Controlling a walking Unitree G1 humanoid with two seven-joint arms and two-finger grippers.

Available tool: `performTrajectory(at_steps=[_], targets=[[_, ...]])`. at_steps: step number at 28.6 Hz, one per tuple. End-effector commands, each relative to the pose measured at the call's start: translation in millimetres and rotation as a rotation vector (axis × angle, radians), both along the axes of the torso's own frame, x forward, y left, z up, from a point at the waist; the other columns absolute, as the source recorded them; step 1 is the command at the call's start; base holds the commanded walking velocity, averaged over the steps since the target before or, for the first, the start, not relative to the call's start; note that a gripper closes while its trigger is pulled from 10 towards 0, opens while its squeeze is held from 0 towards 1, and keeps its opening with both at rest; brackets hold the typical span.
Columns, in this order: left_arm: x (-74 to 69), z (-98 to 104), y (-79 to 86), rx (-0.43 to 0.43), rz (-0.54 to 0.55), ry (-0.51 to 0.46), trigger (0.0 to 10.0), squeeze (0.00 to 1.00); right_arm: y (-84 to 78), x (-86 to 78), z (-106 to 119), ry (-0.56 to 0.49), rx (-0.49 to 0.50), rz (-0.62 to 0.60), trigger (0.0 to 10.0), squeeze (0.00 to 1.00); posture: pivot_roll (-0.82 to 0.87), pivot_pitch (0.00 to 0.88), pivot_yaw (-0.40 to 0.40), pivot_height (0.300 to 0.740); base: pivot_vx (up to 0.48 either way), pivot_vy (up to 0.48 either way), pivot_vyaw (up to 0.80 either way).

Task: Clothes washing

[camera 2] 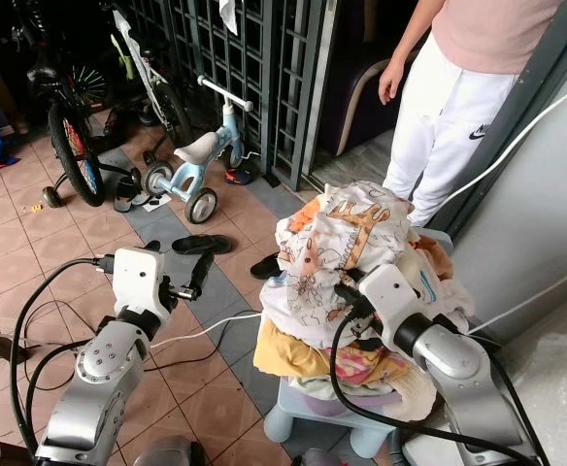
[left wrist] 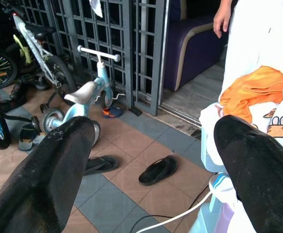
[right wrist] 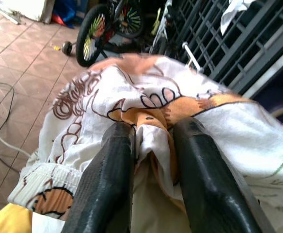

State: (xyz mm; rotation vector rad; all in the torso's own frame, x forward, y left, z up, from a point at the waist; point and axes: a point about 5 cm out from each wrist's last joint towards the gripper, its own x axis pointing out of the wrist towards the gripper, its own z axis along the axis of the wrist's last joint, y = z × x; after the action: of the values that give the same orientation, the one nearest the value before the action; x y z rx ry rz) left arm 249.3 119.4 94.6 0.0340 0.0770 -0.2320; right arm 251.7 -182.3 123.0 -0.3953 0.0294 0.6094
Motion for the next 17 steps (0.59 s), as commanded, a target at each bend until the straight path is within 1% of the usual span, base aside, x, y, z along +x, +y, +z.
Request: performTrajectory(at_steps=[1,3,4,5,6,7,8,9,10,11,13,14,15,16,17], targets=[[-2.9,1.2,-3.6,-0.006,-0.005,-0.001,10.0,0.0,9.5,-3.3,15.9,0.01,0.088,0.087,10.0,1.0,0.03,0.0,-0.046,0.74,0.0,0.0,0.0],[-4.8,0.3,-5.0,-0.009,-0.006,0.003,10.0,0.0,16.6,-8.4,18.7,0.073,0.12,0.164,10.0,1.0,0.03,0.0,-0.046,0.74,0.0,0.0,0.0],[-6.0,-0.3,-4.9,-0.009,-0.007,0.007,10.0,0.0,21.0,-13.2,19.6,0.101,0.097,0.241,10.0,1.0,0.03,0.0,-0.04,0.74,0.0,0.0,0.0],[-6.5,-0.5,-4.4,-0.009,-0.009,0.009,10.0,0.0,22.4,-14.4,20.7,0.098,0.064,0.275,10.0,1.0,0.03,0.0,-0.032,0.74,0.0,0.0,0.0],[-6.8,-0.7,-4.0,-0.008,-0.011,0.011,10.0,0.0,22.4,-12.6,21.7,0.092,0.049,0.277,10.0,1.0,0.03,0.0,-0.032,0.74,0.0,0.0,0.0],[-6.6,-0.7,-3.6,-0.005,-0.016,0.012,10.0,0.0,20.6,-6.9,21.8,0.08,0.041,0.243,10.0,1.0,0.03,0.0,-0.029,0.74,0.0,0.0,0.0],[-6.6,-0.7,-3.6,-0.005,-0.016,0.012,10.0,0.0,20.6,-6.9,21.8,0.08,0.041,0.243,10.0,1.0,0.03,0.0,-0.029,0.74,0.0,0.0,0.0],[-5.9,-0.5,-3.5,-0.002,-0.02,0.012,10.0,0.0,18.5,-1.1,20.9,0.065,0.034,0.199,10.0,1.0,0.02,0.0,-0.028,0.74,0.0,0.0,0.0],[-4.6,-0.3,-3.4,-0.001,-0.022,0.01,10.0,0.0,16.6,3.9,16.8,0.046,-0.003,0.154,10.0,1.0,0.02,0.0,-0.029,0.74,0.0,0.0,0.0],[-4.6,-0.3,-3.4,-0.001,-0.022,0.01,10.0,0.0,16.6,3.9,16.8,0.046,-0.003,0.154,10.0,1.0,0.02,0.0,-0.029,0.74,0.0,0.0,0.0],[-2.2,1.3,-2.6,-0.002,-0.013,0.003,10.0,0.0,13.7,11.2,8.7,0.035,-0.039,0.045,10.0,1.0,0.03,0.0,-0.036,0.74,0.0,0.0,0.0],[-2.2,1.3,-2.6,-0.002,-0.013,0.003,10.0,0.0,13.7,11.2,8.7,0.035,-0.039,0.045,10.0,1.0,0.03,0.0,-0.036,0.74,0.0,0.0,0.0],[-1.7,2.1,-1.8,-0.004,-0.006,0.001,10.0,0.0,17.1,12.5,1.7,0.012,-0.119,0.019,10.0,1.0,0.04,0.0,-0.038,0.74,0.0,0.0,0.0],[-1.7,2.1,-1.8,-0.004,-0.006,0.001,10.0,0.0,17.1,12.5,1.7,0.012,-0.119,0.019,10.0,1.0,0.04,0.0,-0.038,0.74,0.0,0.0,0.0],[-2.4,1.8,-1.4,-0.003,-0.005,0.002,10.0,0.0,21.1,9.6,-4.6,0.02,-0.16,0.049,10.0,1.0,0.04,0.0,-0.036,0.74,0.0,0.0,0.0]])
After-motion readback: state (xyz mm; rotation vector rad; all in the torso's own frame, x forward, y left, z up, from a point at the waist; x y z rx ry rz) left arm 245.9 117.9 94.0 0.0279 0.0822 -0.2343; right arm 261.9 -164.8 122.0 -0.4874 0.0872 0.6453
